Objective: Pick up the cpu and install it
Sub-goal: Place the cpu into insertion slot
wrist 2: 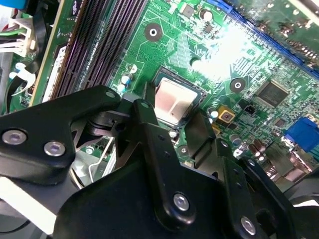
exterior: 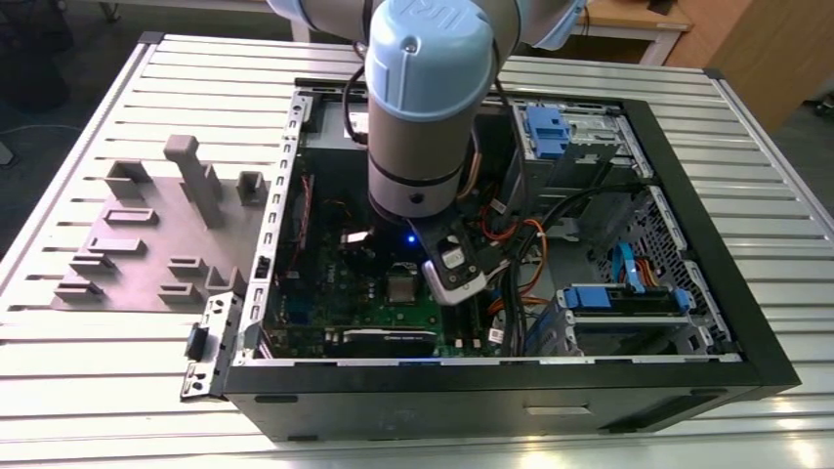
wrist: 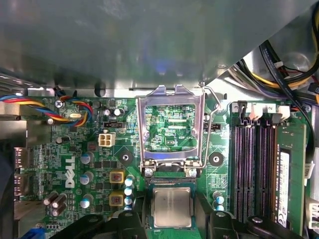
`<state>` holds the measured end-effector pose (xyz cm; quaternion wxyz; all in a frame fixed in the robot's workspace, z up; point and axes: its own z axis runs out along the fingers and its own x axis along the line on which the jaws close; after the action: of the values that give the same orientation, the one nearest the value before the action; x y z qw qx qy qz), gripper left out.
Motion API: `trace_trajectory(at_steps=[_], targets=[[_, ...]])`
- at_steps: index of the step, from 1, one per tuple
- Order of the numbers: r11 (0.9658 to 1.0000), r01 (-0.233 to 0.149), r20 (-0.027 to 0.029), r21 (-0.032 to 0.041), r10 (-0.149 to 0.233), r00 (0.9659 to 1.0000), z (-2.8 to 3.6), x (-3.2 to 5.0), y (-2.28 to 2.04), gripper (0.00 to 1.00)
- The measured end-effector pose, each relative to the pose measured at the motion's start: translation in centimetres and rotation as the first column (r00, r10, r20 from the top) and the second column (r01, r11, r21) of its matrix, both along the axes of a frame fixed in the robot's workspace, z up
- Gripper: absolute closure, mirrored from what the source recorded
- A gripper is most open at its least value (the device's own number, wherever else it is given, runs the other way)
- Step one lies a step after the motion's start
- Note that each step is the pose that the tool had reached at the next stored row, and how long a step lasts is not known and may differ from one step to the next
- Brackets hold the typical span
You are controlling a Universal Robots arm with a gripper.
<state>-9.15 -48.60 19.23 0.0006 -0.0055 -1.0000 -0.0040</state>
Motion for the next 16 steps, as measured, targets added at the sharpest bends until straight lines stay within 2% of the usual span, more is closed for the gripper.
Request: trace_trajectory(at_steps=[7,9,12,16], targets=[[1.0,-0.001,0.0003,-0.0003,0.001,1.0,-0.19,0.01,-0.01,0.49],[1.0,-0.001,-0.0001,-0.0003,0.001,1.0,-0.21,0.01,-0.02,0.56],[1.0,-0.001,0.0,-0.0001,0.001,1.0,-0.21,0.0,-0.01,0.56],[1.0,-0.001,-0.0004,0.0002,0.001,1.0,0.19,0.0,0.0,0.56]])
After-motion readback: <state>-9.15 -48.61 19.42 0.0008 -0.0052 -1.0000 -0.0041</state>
